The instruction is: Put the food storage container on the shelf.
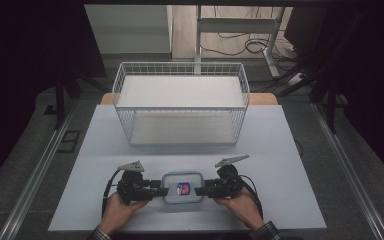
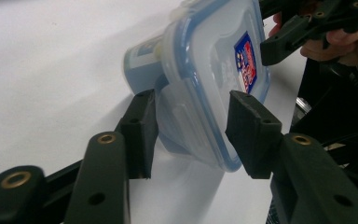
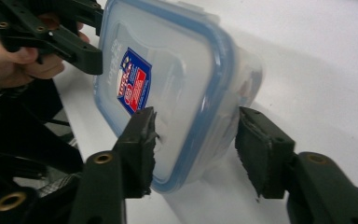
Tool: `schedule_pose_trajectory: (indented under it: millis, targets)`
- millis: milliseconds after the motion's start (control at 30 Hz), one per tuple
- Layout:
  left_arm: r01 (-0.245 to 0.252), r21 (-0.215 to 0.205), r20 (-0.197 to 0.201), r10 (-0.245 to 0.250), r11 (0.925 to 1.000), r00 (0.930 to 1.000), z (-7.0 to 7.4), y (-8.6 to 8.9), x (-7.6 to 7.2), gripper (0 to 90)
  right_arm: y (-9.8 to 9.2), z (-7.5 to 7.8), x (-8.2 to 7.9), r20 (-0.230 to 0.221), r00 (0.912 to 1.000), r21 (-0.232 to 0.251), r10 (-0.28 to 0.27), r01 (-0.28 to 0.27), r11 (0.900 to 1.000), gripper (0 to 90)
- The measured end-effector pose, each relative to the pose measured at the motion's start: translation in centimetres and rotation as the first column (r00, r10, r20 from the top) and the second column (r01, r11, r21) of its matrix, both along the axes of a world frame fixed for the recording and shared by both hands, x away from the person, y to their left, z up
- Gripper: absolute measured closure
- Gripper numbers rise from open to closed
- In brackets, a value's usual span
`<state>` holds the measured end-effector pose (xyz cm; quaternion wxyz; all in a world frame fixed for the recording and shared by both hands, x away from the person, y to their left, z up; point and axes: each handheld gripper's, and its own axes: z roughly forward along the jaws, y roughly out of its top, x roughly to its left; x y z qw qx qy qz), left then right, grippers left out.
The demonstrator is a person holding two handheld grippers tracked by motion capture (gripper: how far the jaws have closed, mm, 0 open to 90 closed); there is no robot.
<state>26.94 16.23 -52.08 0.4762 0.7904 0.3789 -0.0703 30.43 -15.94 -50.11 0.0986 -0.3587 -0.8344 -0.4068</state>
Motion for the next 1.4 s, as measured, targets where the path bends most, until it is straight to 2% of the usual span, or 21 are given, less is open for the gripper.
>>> schedule_pose_trajectory:
  millis: [133,233,333,433,467,500,567,633,800,867,900,933,967,1000,1033,1100,1133,1167,1200,1300,1400]
  targets:
    - [0.007,-0.045,-0.01,-0.008,0.999,0.9999,-0.3,0.4,0.2,55.9,-0.8,-0.3,0.3,-0.052,0.9986,0.055,0.013,-0.01,0.998,55.0]
    - [0.006,-0.061,-0.017,-0.007,0.9981,0.9998,-0.5,0.5,0.3,56.0,-1.0,-0.4,0.4,-0.061,0.998,0.066,0.016,-0.012,0.998,55.6]
    - [-0.001,-0.112,-0.05,-0.005,0.9937,0.9987,-1.0,1.0,0.6,56.5,-1.2,-0.3,0.5,-0.07,0.9971,0.088,0.03,-0.024,0.996,57.6]
    - [-0.009,-0.121,-0.053,0.003,0.9927,0.9986,-0.9,1.1,0.7,57.4,-1.3,-0.1,0.5,-0.064,0.9974,0.103,0.033,-0.027,0.994,58.8]
    - [-0.031,-0.131,-0.029,0.027,0.9909,0.9992,-0.7,1.3,0.5,59.0,-1.3,0.0,0.5,-0.057,0.9978,0.101,0.035,-0.029,0.994,58.9]
    - [-0.052,-0.16,-0.022,0.049,0.9858,0.9985,-0.4,1.7,0.6,68.7,-1.4,0.1,0.5,-0.06,0.9979,0.101,0.025,-0.019,0.995,59.4]
    - [-0.052,-0.135,-0.015,0.05,0.9895,0.9986,-0.1,1.9,0.8,71.3,-1.4,0.2,0.6,-0.07,0.9969,0.137,0.036,-0.026,0.99,60.3]
    - [-0.049,-0.12,-0.01,0.048,0.9916,0.9988,0.1,1.8,0.7,70.6,-1.0,0.5,0.3,-0.03,0.999,0.102,0.034,-0.031,0.994,60.2]
    - [-0.034,-0.118,-0.035,0.03,0.9924,0.9989,-0.4,1.5,0.8,67.7,-1.1,0.5,0.4,-0.021,0.9989,0.096,0.041,-0.039,0.995,60.2]
    - [-0.027,-0.113,-0.04,0.023,0.9933,0.999,-0.7,1.1,0.9,62.3,-1.1,0.5,0.4,0.005,0.9991,0.069,0.041,-0.042,0.997,61.9]
    - [-0.023,-0.113,-0.046,0.018,0.9933,0.9988,-0.8,1.1,1.0,60.8,-1.3,0.7,0.3,0.035,0.9993,0.057,0.017,-0.019,0.998,67.7]
    - [-0.019,-0.112,-0.052,0.014,0.9935,0.9986,-0.9,1.1,1.1,59.3,-1.7,0.9,0.5,0.03,0.9995,0.106,0.009,-0.012,0.994,70.5]
    - [-0.023,-0.11,-0.054,0.017,0.9937,0.9984,-1.0,1.2,1.1,59.2,-2.1,1.1,0.7,0.015,0.9999,0.136,0.007,-0.009,0.991,78.9]
    - [-0.023,-0.11,-0.054,0.017,0.9937,0.9984,-1.0,1.2,1.1,62.8,-2.1,1.1,0.7,0.015,0.9999,0.136,0.007,-0.009,0.991,78.9]
    - [-0.005,-0.088,-0.065,-0.001,0.9961,0.9979,-1.3,0.9,1.1,62.0,-2.6,1.2,0.8,0.045,0.9989,0.151,0.012,-0.018,0.988,89.1]
    - [0.013,-0.105,-0.092,-0.022,0.9943,0.9955,-1.5,0.4,1.2,55.6,-1.7,0.3,0.7,-0.006,0.9977,0.128,0.068,-0.066,0.99,89.0]
    - [0.03,-0.067,-0.062,-0.034,0.9973,0.9975,-1.3,0.2,1.1,61.1,-1.0,-0.1,0.4,-0.014,0.9951,0.12,0.098,-0.096,0.988,87.2]
    - [0.03,-0.067,-0.062,-0.034,0.9973,0.9975,-1.3,0.2,1.1,79.9,-1.0,-0.1,0.4,-0.014,0.9951,0.12,0.098,-0.096,0.988,87.2]
    - [0.062,0.014,-0.041,-0.061,0.998,0.9973,-1.3,-0.7,0.7,80.1,0.4,-0.3,-0.1,-0.013,0.9906,0.117,0.136,-0.134,0.984,82.0]
    - [0.074,0.042,-0.076,-0.071,0.9964,0.9946,-1.7,-1.6,0.8,75.9,0.9,0.4,-0.4,0.033,0.992,0.077,0.122,-0.124,0.989,74.6]
    - [0.03,0.02,-0.055,-0.029,0.9994,0.9981,-0.9,-0.8,1.2,66.3,-0.6,0.6,0.2,0.034,0.9977,0.082,0.059,-0.062,0.995,72.1]
